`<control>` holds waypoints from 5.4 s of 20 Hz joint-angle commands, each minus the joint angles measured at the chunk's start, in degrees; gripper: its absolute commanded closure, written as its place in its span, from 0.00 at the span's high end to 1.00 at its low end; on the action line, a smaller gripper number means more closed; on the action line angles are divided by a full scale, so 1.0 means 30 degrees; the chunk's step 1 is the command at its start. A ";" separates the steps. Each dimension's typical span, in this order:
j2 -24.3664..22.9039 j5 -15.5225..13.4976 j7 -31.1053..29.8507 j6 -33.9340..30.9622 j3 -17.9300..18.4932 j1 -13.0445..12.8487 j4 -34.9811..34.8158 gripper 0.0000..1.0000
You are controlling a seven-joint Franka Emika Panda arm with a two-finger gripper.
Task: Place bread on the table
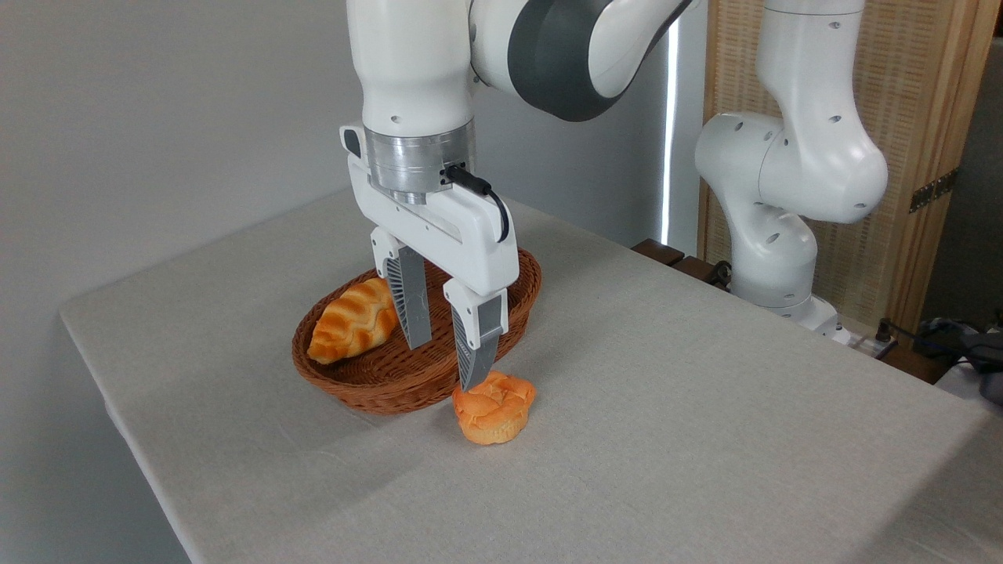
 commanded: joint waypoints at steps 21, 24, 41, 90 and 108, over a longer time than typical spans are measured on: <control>0.0164 0.0014 0.0528 -0.0126 0.0077 -0.0136 0.0291 1.00; 0.0338 -0.0219 0.0293 0.0020 -0.0128 -0.0312 0.0233 1.00; 0.2036 -0.1832 -0.9460 0.4850 -0.0157 -0.6373 -0.0792 1.00; 0.2302 -0.0865 -0.7119 0.4826 -0.0099 -0.7021 -0.2111 0.00; 0.1395 -0.1070 -0.7178 0.0992 0.0106 -0.6963 -0.0297 0.00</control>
